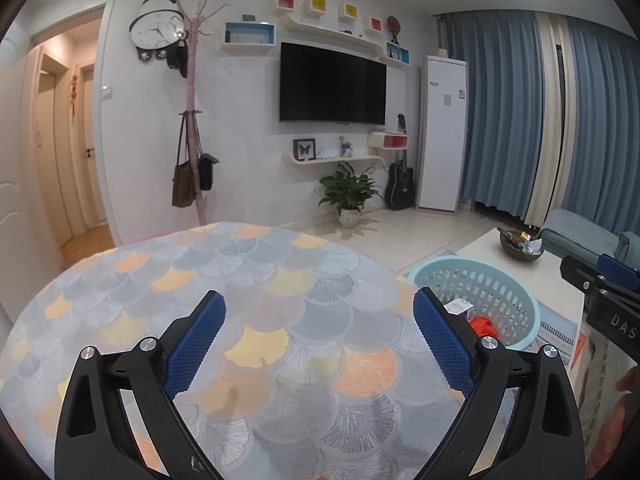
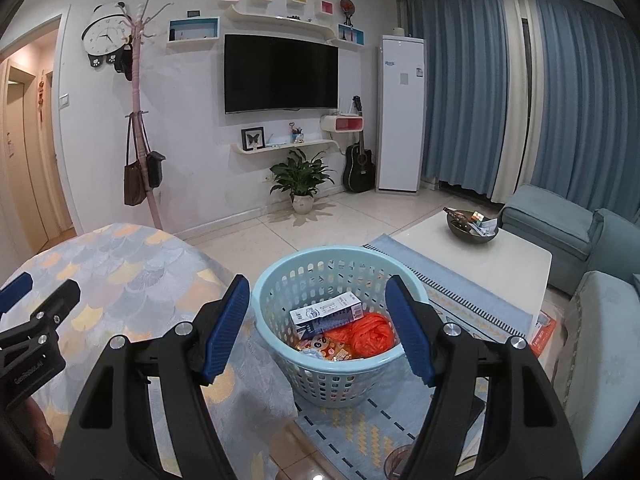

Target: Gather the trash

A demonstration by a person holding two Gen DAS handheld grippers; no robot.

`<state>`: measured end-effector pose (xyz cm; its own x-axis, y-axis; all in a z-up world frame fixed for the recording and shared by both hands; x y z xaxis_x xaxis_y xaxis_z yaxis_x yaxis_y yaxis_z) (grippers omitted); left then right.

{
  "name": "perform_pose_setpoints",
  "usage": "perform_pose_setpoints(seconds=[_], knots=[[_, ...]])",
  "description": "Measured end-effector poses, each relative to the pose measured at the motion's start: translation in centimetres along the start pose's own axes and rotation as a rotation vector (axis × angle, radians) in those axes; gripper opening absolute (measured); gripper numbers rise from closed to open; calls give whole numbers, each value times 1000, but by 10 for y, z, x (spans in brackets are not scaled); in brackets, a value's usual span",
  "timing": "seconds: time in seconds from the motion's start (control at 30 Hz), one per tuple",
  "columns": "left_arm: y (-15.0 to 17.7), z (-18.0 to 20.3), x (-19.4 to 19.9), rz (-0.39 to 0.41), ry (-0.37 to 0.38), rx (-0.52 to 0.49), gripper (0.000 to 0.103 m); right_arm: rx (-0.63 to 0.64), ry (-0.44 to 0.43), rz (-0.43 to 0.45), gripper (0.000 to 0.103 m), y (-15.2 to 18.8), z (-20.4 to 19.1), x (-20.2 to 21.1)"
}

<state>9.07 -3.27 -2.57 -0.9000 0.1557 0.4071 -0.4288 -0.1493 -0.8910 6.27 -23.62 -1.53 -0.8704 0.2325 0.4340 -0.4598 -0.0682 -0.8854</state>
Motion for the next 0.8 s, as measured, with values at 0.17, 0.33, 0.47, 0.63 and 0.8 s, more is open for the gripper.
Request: perform_pose_setpoints(seconds=[0.17, 0.33, 0.47, 0.63, 0.8], knots=[[1, -1, -1, -5, -6, -2, 92, -6, -6, -9, 67, 2, 2, -1], [1, -4, -2, -13, -6, 12, 93, -8, -9, -15, 69, 3, 3, -2], [1, -5, -3, -13, -9, 17, 92, -5, -9, -20, 72, 4, 2, -3], [1, -5, -3, -13, -8, 16, 93, -3, -13, -26, 73, 5, 1, -3], [1, -5, -2, -14, -8, 19, 93, -1, -22, -28, 74, 5, 0, -4]])
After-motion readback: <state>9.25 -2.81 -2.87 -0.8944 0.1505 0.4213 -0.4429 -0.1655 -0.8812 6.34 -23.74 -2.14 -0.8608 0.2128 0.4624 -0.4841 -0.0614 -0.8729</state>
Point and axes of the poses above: each gripper's, at about its wrist camera, not at the fingertips, and x roughly against the way its jaws point, z to its right, y to its underside, the point moved 1 cm from there along -x, roughly the way its jaws point, and after that the axes turned 12 degrees about x, right-handed, at the moved point
